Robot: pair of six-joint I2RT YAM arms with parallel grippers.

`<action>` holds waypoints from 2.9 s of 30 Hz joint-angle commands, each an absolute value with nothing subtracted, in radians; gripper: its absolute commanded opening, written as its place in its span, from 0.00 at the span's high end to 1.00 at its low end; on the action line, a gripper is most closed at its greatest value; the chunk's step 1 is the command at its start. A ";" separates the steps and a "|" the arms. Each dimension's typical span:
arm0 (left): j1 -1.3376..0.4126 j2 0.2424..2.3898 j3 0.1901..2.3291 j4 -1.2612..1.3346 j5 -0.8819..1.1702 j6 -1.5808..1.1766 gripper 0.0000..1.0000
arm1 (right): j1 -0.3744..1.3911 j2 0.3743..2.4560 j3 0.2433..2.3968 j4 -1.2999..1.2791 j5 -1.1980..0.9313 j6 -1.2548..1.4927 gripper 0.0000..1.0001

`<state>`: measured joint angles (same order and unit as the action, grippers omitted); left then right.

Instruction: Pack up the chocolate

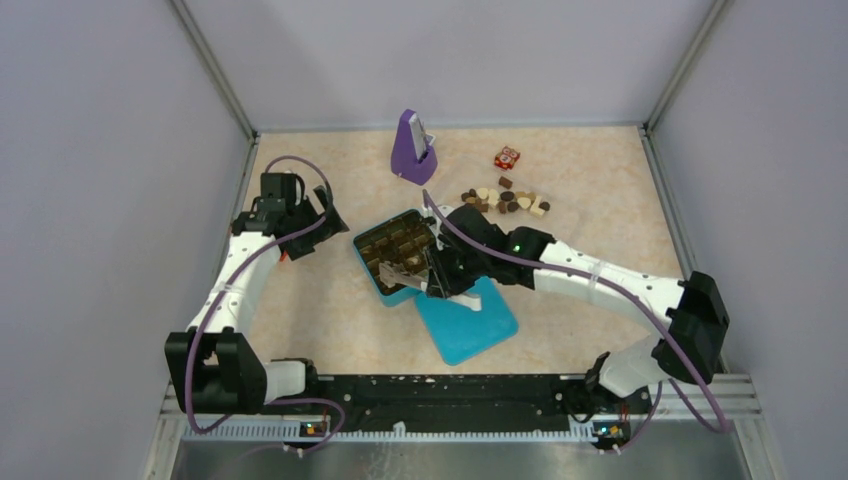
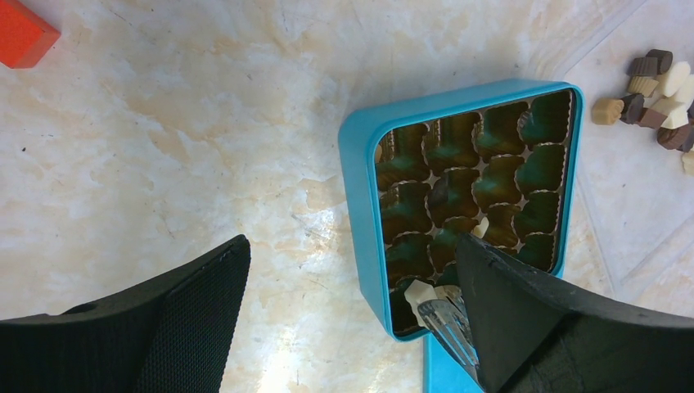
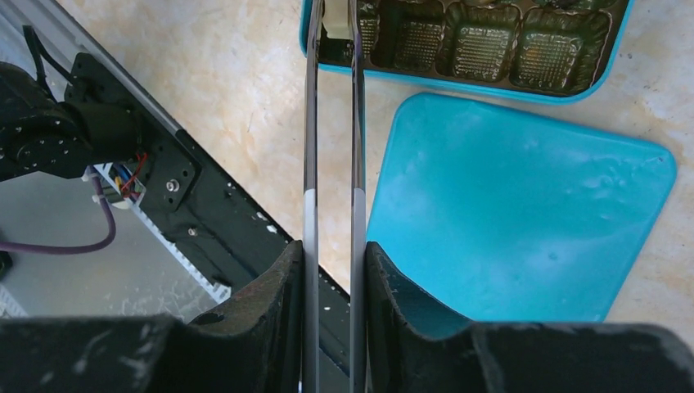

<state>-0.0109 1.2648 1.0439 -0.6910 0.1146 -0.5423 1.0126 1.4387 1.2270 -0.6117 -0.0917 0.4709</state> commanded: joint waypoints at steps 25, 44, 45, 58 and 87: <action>-0.007 1.253 1.081 -0.684 0.121 -0.530 0.01 | 1.025 1.455 1.280 -0.577 -0.065 0.440 0.66; -0.007 1.244 1.082 -0.690 0.115 -0.528 0.01 | 0.718 1.160 1.120 -0.656 0.266 0.558 0.82; -0.007 1.244 1.081 -0.690 0.116 -0.528 0.01 | 0.677 1.146 1.098 -0.671 0.265 0.557 0.80; -0.006 1.251 1.078 -0.686 0.121 -0.529 0.01 | 0.574 1.227 0.992 -0.634 0.243 0.501 0.67; 0.021 1.252 1.068 -0.680 0.097 -0.525 0.01 | 0.574 1.546 1.159 -0.544 0.333 0.393 0.68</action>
